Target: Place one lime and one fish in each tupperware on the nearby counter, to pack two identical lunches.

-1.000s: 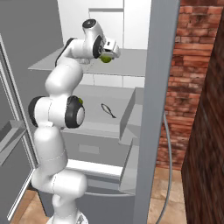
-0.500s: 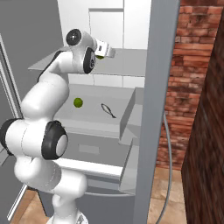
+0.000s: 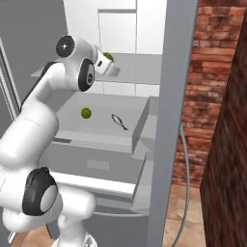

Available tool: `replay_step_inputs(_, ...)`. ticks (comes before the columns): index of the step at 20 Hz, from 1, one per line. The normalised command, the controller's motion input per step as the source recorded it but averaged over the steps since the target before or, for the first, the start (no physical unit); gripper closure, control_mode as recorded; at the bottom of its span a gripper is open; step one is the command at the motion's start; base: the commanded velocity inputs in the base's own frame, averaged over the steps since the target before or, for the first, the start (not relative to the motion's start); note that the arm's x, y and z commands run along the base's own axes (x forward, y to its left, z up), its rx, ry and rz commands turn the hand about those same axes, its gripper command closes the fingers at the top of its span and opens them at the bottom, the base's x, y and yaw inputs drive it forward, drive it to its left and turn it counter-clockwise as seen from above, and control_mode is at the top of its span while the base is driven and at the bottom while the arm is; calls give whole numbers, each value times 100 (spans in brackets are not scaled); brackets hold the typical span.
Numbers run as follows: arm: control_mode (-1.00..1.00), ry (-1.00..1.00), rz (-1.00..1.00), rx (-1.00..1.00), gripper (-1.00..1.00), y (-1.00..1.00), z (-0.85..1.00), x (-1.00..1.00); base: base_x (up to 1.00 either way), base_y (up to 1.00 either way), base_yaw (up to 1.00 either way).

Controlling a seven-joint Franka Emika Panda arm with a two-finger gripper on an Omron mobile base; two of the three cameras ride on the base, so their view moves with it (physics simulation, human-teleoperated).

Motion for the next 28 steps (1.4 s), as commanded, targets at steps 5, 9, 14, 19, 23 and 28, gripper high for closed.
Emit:
replay_step_inputs(5,-100,56,-10,15,100,39,-70,-100,0,0,0)
replay_step_inputs(9,-100,61,-8,1,100,63,-100,-100,0,0,0)
replay_step_inputs(14,100,11,-1,0,100,13,-20,-20,-80,55,-5)
replay_step_inputs(19,100,0,0,0,100,0,0,0,-100,76,-10)
replay_step_inputs(23,100,0,0,0,100,0,0,0,-100,85,-22)
replay_step_inputs(28,100,0,0,0,100,0,0,0,-100,79,-36)
